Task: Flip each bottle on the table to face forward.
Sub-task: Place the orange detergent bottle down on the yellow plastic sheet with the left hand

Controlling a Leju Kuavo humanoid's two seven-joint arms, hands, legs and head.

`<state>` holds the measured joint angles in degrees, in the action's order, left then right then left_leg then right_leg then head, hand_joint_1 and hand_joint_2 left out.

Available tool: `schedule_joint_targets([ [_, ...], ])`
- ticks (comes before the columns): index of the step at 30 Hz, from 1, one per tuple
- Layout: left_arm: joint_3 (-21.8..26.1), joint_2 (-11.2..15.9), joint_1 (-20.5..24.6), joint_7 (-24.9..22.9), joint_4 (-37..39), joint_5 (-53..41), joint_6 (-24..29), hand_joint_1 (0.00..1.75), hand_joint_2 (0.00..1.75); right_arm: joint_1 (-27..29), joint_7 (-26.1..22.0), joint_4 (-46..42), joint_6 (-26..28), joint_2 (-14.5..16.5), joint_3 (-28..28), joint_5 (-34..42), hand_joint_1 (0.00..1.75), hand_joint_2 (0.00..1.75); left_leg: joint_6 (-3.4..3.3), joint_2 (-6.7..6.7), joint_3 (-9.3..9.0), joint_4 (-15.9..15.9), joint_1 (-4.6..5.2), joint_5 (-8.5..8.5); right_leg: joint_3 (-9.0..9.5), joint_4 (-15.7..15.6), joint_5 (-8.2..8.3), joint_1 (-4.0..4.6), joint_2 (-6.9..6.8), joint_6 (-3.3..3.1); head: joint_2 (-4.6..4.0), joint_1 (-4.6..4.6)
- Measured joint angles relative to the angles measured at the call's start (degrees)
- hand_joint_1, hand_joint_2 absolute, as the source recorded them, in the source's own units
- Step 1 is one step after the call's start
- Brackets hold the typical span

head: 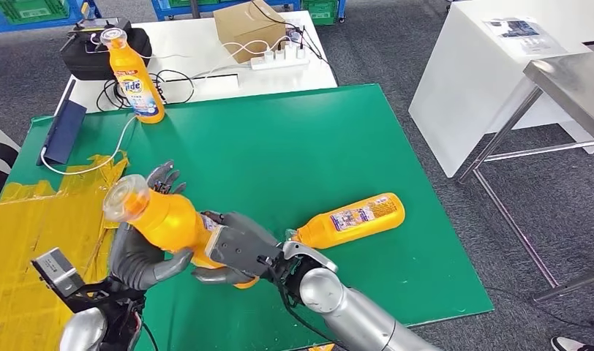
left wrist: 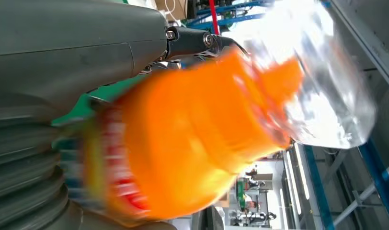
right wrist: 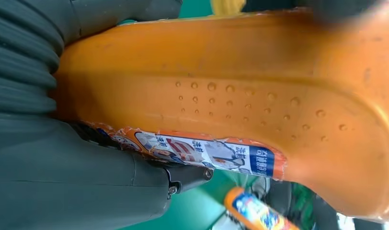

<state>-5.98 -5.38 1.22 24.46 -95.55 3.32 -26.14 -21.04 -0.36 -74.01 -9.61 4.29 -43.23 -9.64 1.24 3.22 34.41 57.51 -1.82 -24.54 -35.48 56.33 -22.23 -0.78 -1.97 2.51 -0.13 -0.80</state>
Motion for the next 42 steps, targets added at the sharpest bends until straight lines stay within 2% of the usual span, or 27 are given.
schedule_joint_targets([
  [5,-0.87,0.14,0.55,-0.17,1.08,0.28,-0.13,0.0,1.75,-0.26,0.74,1.14,-0.24,0.25,-3.38,-0.78,1.75,1.75,0.0,-0.01,0.03,0.0,0.0,-0.01,-0.01,0.0,-0.01,0.0,0.0,0.0,0.0,-0.01],
  [12,-1.24,0.67,1.1,-0.7,2.46,0.85,-0.32,0.0,1.75,-2.11,1.61,2.83,-0.46,0.33,-5.38,-0.89,1.75,1.75,0.0,-0.01,0.03,0.0,0.01,0.0,-0.02,-0.01,-0.01,0.0,0.0,0.0,0.0,0.0],
  [13,-1.31,0.75,1.13,-0.7,2.61,0.85,-0.34,0.09,1.75,-2.26,1.64,3.0,-0.48,0.36,-5.5,-0.89,1.75,1.75,0.0,-0.01,0.03,0.0,0.01,0.0,-0.02,-0.01,-0.01,0.0,0.0,0.0,0.0,0.0],
  [16,-1.45,0.96,1.18,-0.71,2.92,0.85,-0.51,1.4,1.75,-2.61,1.71,3.42,-0.49,0.4,-5.77,-0.88,1.75,1.75,0.0,-0.01,0.02,0.0,0.0,0.0,-0.02,0.0,-0.01,0.0,0.0,0.0,0.0,0.0],
  [17,-1.52,1.08,1.19,-0.59,2.99,0.8,-0.67,1.75,1.75,-2.76,1.76,3.53,-0.5,0.4,-5.87,-0.83,1.75,1.75,0.0,-0.01,0.02,0.0,0.0,0.0,-0.02,0.0,-0.01,0.0,0.0,0.0,0.0,0.0],
  [25,-2.31,2.5,1.61,2.96,3.43,-0.77,-2.08,1.75,1.75,-3.78,1.93,4.09,-0.62,0.35,-6.9,-0.09,1.75,1.75,0.0,-0.01,0.03,0.0,0.01,0.0,-0.02,0.0,-0.01,0.0,0.0,0.0,0.0,0.0],
  [31,-2.47,2.73,1.8,4.08,3.09,-4.17,0.79,1.75,1.75,-5.07,1.68,4.14,-0.83,-0.4,-6.92,0.2,1.75,1.75,0.0,-0.02,0.05,0.0,0.01,0.0,0.0,0.01,0.0,0.0,0.0,0.0,0.0,-0.01],
  [34,-2.17,3.02,0.53,4.38,1.34,-5.13,2.46,1.75,1.75,-5.89,0.92,4.19,-1.44,-0.41,-6.87,0.57,1.75,1.75,0.0,0.0,0.05,0.0,0.0,0.0,0.01,0.02,0.0,0.0,0.0,0.0,0.0,0.0],
  [42,-1.2,3.37,-1.19,4.74,-1.42,-6.19,2.82,1.75,1.75,-6.5,0.47,4.2,-1.45,-0.16,-6.82,0.68,1.75,1.75,0.01,-0.14,0.08,-0.01,0.0,0.0,0.01,0.02,-0.02,0.0,-0.13,0.0,0.0,-0.01],
])
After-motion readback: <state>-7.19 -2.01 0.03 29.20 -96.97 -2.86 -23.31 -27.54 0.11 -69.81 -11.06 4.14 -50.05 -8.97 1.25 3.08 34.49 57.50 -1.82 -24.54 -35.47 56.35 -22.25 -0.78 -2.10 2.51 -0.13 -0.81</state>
